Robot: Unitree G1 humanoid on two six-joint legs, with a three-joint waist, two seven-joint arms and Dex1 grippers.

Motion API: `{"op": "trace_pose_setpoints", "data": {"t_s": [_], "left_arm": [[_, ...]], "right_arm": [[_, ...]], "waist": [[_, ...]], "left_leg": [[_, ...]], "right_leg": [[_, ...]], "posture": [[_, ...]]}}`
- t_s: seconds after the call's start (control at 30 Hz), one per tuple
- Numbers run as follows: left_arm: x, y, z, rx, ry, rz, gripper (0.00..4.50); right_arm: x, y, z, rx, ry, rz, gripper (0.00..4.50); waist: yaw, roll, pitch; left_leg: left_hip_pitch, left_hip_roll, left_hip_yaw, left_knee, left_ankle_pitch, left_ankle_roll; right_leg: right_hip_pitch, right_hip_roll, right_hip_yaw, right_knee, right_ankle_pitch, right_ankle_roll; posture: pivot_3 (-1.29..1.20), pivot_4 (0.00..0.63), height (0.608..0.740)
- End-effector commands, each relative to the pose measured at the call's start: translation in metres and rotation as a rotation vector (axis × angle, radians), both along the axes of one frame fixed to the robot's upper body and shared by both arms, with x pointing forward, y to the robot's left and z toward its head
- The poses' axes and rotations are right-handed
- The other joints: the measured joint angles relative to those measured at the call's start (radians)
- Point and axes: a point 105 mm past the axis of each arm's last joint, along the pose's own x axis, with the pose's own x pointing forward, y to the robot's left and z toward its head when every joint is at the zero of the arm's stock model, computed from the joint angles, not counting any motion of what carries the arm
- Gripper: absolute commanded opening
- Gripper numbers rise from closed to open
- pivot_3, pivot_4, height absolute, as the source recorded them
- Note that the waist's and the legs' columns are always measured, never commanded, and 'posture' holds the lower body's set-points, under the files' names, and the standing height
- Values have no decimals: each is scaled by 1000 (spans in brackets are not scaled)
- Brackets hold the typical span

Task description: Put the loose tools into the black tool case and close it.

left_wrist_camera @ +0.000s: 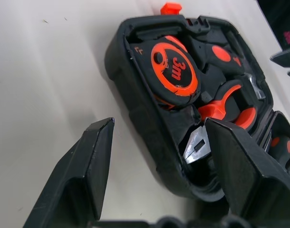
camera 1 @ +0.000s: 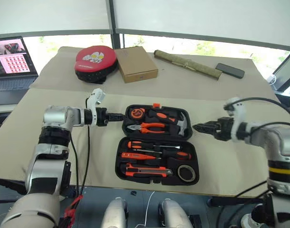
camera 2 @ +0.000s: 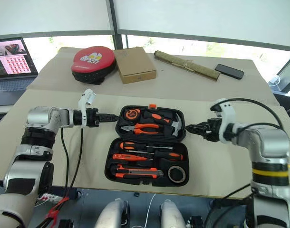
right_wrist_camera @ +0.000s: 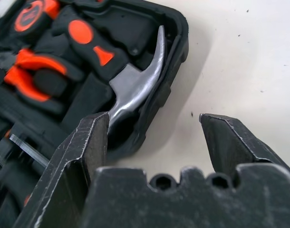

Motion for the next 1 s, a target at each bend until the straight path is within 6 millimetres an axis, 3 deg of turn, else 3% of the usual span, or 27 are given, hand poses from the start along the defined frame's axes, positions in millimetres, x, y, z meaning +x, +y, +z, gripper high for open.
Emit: {"op": "trace_pose_setpoints", "data": {"t_s": [0.03, 0.1, 0.27, 0.37, 0.47, 0.7, 1.0], "left_arm": [[4, -3, -5, 71, -9, -2, 3064], [4, -4, -12, 109, -3, -6, 2567], [2, -3, -17, 117, 3, -16, 818], [1, -4, -18, 108, 5, -20, 14], [-2, -10, -14, 69, 2, -43, 0], [-10, -23, 22, -76, -181, -121, 0], [-9, -23, 59, -52, -703, -9, 0]], "right_arm": [[14, 1, 2, -34, -5, -33, 3616], [18, 3, 0, -44, 0, -36, 3637], [18, 7, 0, -40, 2, -14, 1971], [17, 10, 0, -35, 1, -2, 1010], [14, 13, 2, -12, -1, 6, 54], [7, 21, 34, 54, -138, 43, 54], [-4, 15, 60, -99, -471, -28, 54]], "waist": [[0, 0, 0], [0, 0, 0], [1, 1, 0], [3, 2, -1], [1, 2, -1], [1, 2, -1], [9, 2, -1]], "left_leg": [[0, 0, 0, 0, 0, 0], [0, -1, 0, 0, 0, 0], [0, -1, 0, 0, 0, 0], [2, -1, 0, 1, 0, 0], [3, -1, 0, 1, 0, 0], [0, -1, 0, 1, 0, 0], [-3, -1, 0, 1, 0, 0]], "right_leg": [[0, 0, 0, 0, 0, 0], [0, -1, 0, 0, 0, 0], [1, -1, 0, 0, 0, 0], [3, -1, 0, 1, 0, 0], [4, -1, 0, 1, 0, 0], [0, -1, 0, 1, 0, 0], [-1, -2, 0, -1, 1, 1]], "posture": [[0, 150, 740], [0, 150, 740], [0, 150, 740], [0, 150, 740], [0, 150, 740], [0, 150, 740], [0, 150, 740]]}}
